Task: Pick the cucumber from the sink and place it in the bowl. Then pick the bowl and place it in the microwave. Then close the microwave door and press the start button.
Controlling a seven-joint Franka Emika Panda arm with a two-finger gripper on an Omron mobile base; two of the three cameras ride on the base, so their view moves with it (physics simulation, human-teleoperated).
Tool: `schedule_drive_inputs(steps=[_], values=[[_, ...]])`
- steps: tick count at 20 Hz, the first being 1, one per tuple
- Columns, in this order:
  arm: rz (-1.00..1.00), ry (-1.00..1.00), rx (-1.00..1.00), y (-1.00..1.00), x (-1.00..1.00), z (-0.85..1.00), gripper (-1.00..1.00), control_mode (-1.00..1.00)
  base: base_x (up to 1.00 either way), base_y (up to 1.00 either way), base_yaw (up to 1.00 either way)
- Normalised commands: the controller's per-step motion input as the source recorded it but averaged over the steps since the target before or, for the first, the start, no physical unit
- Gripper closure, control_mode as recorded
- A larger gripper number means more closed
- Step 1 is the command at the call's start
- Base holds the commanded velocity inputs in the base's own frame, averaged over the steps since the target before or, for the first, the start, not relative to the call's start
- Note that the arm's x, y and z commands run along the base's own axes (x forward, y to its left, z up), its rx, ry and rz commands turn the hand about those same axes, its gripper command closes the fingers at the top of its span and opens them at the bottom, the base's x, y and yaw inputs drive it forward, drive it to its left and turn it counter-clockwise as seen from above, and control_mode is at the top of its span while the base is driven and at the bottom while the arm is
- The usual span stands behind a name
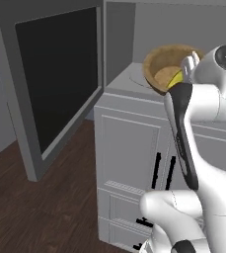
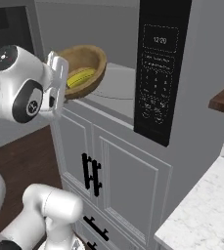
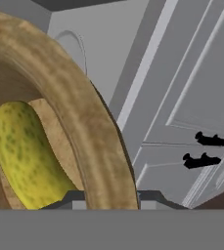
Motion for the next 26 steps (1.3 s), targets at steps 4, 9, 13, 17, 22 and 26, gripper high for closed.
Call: schedule_drive_inputs(steps=[4, 9, 13, 17, 22, 26], values=[[0.0, 0.0, 0.09, -0.57, 0.65, 0.02, 1.0, -1.0, 0.0, 0.0, 0.0], [0.0, 0.0, 0.1, -0.52, 0.72, 0.0, 1.0, -1.0, 0.0, 0.0, 0.0], [0.0, 0.0, 0.02, -0.26, 0.73, -0.01, 1.0, -1.0, 0.0, 0.0, 0.0], [0.0, 0.01, 0.0, -0.02, 0.69, -0.23, 1.0, -1.0, 0.0, 0.0, 0.0], [0.0, 0.09, 0.0, -0.1, 0.57, -0.42, 1.0, -1.0, 0.0, 0.0, 0.0], [0.0, 0.06, 0.0, -0.17, 0.43, -0.35, 1.0, -1.0, 0.0, 0.0, 0.0]])
